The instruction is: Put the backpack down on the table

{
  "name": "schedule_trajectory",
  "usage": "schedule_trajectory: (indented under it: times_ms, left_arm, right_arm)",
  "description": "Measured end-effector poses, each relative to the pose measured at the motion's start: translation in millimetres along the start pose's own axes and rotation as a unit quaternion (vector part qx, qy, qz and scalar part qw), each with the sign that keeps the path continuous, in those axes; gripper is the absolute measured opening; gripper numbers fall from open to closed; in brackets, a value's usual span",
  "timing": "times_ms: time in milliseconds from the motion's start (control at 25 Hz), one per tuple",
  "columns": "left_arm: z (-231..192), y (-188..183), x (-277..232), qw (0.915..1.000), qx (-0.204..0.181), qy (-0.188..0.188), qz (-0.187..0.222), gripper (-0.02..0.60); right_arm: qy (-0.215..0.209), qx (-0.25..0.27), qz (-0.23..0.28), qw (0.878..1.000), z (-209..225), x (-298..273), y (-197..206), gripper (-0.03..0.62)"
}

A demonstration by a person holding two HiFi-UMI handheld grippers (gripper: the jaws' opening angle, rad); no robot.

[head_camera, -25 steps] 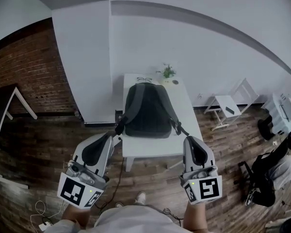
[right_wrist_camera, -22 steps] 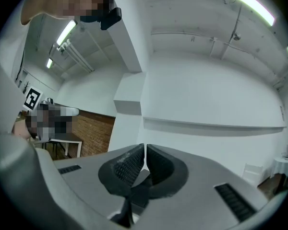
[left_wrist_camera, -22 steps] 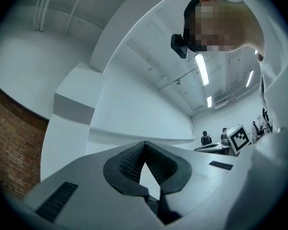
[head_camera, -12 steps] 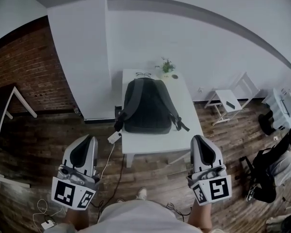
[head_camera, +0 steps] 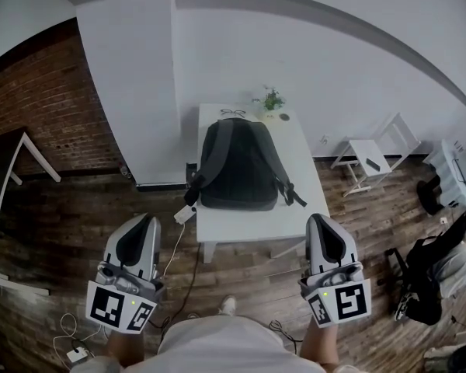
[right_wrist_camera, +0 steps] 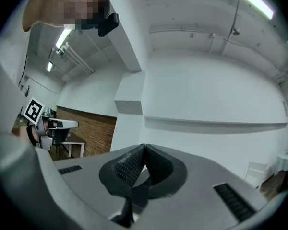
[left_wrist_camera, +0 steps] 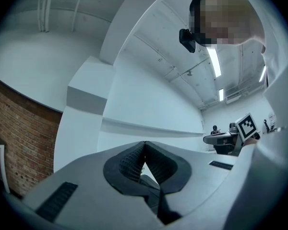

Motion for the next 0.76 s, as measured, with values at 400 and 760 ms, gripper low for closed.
schedule_trajectory:
  times_ms: [400,760]
  left_arm:
    - [0,6,-2,1.0000,0.004,-0.003,-0.006,0.017]
    - [-2,12,-11,0.9998,0.004,-0.004,-0.017,0.017]
  right_arm:
    - [-0.006,-0.009,0.008,1.000,-1,-7,5,0.038]
    - [-0.014,-0.025,0.001,1.000,0,-18,16,0.038]
Point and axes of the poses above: the fingertips, and each gripper's own axes: x backward along the fingers, z to its right, y out of its underside, the point moved 5 cm from there along x, backward along the fingers, and after that the axes turned 13 degrees about -y, right-handed, at the moved point
